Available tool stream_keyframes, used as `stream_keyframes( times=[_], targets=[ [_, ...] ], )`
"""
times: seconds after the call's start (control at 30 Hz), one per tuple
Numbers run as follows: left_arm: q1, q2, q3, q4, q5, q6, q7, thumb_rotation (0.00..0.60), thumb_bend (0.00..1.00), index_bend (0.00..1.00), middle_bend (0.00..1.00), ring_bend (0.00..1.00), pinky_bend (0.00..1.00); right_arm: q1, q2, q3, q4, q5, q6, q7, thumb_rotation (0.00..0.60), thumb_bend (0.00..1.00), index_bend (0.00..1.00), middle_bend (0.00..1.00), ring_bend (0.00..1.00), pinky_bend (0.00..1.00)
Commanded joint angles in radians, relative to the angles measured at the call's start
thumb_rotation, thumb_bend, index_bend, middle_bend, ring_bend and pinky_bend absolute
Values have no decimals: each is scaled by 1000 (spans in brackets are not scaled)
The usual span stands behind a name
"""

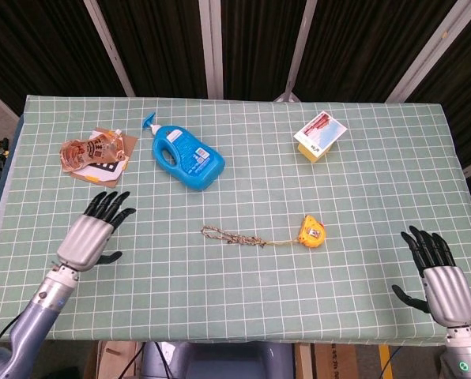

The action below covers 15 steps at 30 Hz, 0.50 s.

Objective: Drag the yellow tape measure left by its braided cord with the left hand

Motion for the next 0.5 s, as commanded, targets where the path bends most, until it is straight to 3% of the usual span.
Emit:
stream_keyframes(
  times=[0.03, 0.5],
  targets=[
    [-82, -89, -55, -8, -107, -73, 89, 600, 180, 327, 0, 0, 0, 1, 2, 0, 0, 1, -2, 5, 600, 219, 0, 0, 0, 0],
    [-277, -397, -102, 192, -365, -121, 332, 600, 250, 437, 20, 0, 0, 4, 7, 0, -4, 11, -16, 31, 600, 219, 0, 0, 0, 0]
  ],
)
